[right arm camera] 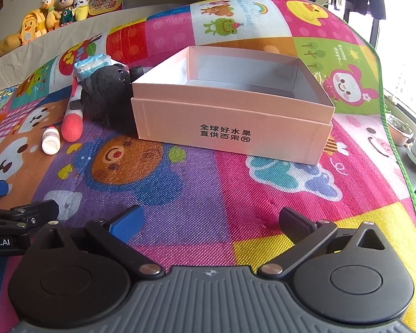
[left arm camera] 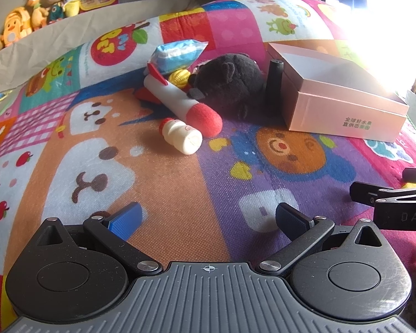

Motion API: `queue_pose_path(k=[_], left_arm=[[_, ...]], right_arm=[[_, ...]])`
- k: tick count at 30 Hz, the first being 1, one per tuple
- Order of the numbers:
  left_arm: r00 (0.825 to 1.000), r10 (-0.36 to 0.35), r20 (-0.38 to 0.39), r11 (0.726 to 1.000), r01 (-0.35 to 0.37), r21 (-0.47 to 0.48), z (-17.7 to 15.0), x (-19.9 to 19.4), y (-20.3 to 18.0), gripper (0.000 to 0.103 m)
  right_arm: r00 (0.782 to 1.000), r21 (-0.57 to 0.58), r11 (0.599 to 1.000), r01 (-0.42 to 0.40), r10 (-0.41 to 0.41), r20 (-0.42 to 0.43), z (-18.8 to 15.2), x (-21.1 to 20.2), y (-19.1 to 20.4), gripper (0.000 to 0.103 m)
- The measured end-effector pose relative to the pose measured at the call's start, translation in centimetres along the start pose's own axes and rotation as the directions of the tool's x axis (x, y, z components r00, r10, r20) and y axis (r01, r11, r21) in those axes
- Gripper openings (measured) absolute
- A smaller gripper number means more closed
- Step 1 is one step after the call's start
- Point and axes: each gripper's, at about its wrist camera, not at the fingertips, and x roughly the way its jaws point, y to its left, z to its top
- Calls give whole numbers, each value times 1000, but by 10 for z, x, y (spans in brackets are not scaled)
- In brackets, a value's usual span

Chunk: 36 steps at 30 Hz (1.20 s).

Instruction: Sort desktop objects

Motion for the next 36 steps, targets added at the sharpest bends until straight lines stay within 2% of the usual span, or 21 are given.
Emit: queue_pose_path(k=[16,20,29,34,36], left_arm=[[1000,-2,5,1000,2,2,-1,-1,1,103],[999,-29,25,999,30,-13,3,-6,8,103],[992,24,122,999,-19,-44,24,-9,35,103],[987,93,128,995,-87,-51,26,-3,53,103],[984,126,130,991,-117,-70,28,-3,68,103]], right_arm=[[1000,13,1000,16,-16,-4,0,-1,2,103],[1000,8,1000,16,-16,-9,0,-1,2,103],[998,-13,999,-32,32,-59,4,-1,-3,103],[999,-33,999,-31,29,-46,5,-1,-1,103],[998,-91,994,-53,50,-32,10,-1,5,103]])
